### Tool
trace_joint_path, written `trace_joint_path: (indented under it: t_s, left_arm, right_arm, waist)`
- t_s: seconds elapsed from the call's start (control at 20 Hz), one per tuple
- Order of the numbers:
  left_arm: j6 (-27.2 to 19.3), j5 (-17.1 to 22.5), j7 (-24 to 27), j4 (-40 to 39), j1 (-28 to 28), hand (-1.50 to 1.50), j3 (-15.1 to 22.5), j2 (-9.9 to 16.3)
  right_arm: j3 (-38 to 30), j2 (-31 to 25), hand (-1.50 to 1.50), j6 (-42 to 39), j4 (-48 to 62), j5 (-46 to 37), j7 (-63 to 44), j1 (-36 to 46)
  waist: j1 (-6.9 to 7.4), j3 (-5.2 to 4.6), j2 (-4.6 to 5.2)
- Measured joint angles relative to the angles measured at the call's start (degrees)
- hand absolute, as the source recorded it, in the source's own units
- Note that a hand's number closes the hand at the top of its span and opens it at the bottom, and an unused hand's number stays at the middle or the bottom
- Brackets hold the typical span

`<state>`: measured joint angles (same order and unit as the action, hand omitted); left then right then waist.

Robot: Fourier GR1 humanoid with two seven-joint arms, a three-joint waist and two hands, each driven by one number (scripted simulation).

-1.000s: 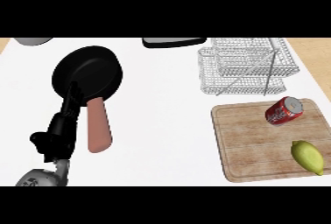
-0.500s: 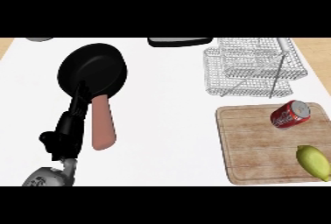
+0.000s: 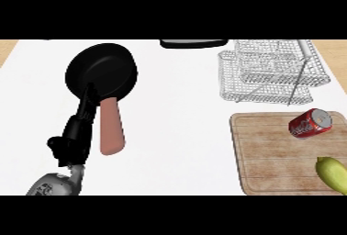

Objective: Pick the lemon from the cutting board and place it in the tiered basket

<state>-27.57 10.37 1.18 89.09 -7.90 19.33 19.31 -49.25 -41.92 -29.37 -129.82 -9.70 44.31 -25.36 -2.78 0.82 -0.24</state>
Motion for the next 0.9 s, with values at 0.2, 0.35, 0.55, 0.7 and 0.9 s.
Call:
trace_joint_path:
  t_s: [0.2,0.35,0.55,0.7,0.9]
  left_arm:
    - [0.22,-0.36,-0.02,-0.69,-0.89,0.0,-0.05,-0.19]
    - [0.53,-0.55,-0.14,-0.88,-0.88,0.0,0.34,-0.46]
    - [0.99,-0.8,-0.5,-0.85,-1.65,0.0,0.41,-0.53]
    - [1.0,-1.12,-0.87,-0.99,-1.95,0.0,0.67,-0.9]
    - [1.56,-1.21,-1.56,-1.17,-2.63,0.0,0.32,-0.7]
  right_arm:
    - [2.55,0.94,-1.5,8.02,4.14,-7.69,7.41,-4.91]
    - [4.97,1.54,-1.5,13.87,8.28,-12.7,12.69,-7.98]
    - [8.15,1.7,-1.5,20.39,13.95,-17.68,18.18,-10.01]
    - [10.19,1.93,-1.5,24.49,17.5,-20.29,21.04,-9.82]
    - [12.52,3.47,-1.5,28.84,21.44,-22.23,23.17,-9.93]
  waist:
    - [0.47,-0.13,0.06]
    - [0.95,-0.22,0.04]
    - [1.54,-0.31,0.03]
    - [1.92,-0.38,0.02]
    - [1.94,-0.46,-0.04]
